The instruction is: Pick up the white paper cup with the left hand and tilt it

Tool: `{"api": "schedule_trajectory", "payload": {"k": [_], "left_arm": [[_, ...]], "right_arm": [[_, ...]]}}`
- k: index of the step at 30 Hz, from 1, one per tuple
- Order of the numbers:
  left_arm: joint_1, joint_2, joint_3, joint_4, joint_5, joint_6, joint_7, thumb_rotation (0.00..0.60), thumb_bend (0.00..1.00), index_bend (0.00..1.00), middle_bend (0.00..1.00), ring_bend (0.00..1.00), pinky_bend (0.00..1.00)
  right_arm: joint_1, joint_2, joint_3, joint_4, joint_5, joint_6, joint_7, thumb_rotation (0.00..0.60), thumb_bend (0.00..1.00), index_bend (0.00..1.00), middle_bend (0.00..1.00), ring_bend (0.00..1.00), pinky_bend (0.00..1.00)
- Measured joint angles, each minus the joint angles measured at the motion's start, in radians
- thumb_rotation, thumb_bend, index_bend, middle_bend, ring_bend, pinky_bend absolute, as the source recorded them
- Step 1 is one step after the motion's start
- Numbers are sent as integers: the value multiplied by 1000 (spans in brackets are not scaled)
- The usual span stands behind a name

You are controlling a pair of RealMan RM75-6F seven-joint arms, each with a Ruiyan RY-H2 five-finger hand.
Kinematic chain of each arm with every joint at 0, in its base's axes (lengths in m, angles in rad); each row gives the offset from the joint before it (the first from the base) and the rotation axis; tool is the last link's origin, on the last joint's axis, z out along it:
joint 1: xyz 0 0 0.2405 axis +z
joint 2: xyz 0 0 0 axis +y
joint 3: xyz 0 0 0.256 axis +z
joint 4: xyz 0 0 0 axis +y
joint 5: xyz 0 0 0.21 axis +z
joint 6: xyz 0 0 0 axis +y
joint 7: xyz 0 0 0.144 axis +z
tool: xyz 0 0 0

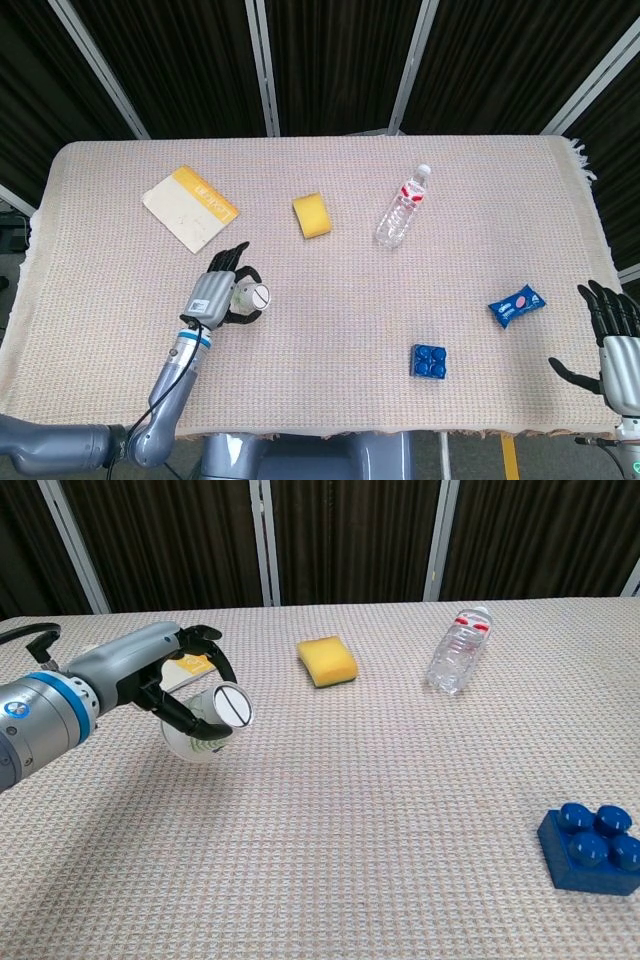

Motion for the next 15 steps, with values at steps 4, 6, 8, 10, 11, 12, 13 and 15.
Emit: {"api": "schedule_trajectory", "payload": {"k": [4, 6, 8, 10, 11, 12, 13, 15], "left_arm": [[37, -9, -22, 19, 3, -60, -173, 600, 168, 491, 0, 0, 0], [57, -12, -30, 41, 7, -97, -249, 600, 168, 491, 0, 0, 0], [75, -14, -32, 76, 21, -128, -308, 600, 168, 491, 0, 0, 0], [90, -14, -32, 103, 41, -154, -354, 600, 168, 490, 0, 0, 0], [95, -14, -32, 110, 49, -164, -368, 600, 168, 490, 0, 0, 0], [99, -13, -31, 115, 55, -172, -381, 600, 168, 489, 0, 0, 0], [102, -12, -30, 119, 60, -181, -393, 600, 169, 490, 0, 0, 0], [108, -6, -26, 132, 80, -200, -420, 600, 169, 485, 0, 0, 0]], "right_arm": [[1, -1, -1, 1, 0, -3, -2, 600, 55, 0, 0, 0, 0], [2, -2, -2, 2, -1, -4, -4, 600, 55, 0, 0, 0, 0], [2, -3, -2, 1, -1, -4, -5, 600, 56, 0, 0, 0, 0], [2, -3, -2, 1, -1, -4, -6, 600, 56, 0, 0, 0, 0], [2, -3, -2, 1, -1, -4, -7, 600, 56, 0, 0, 0, 0], [2, -3, -2, 1, -2, -4, -8, 600, 56, 0, 0, 0, 0], [2, -3, -3, 0, -2, -4, -8, 600, 55, 0, 0, 0, 0], [2, -4, -4, 0, -3, -5, -9, 600, 56, 0, 0, 0, 0]]}}
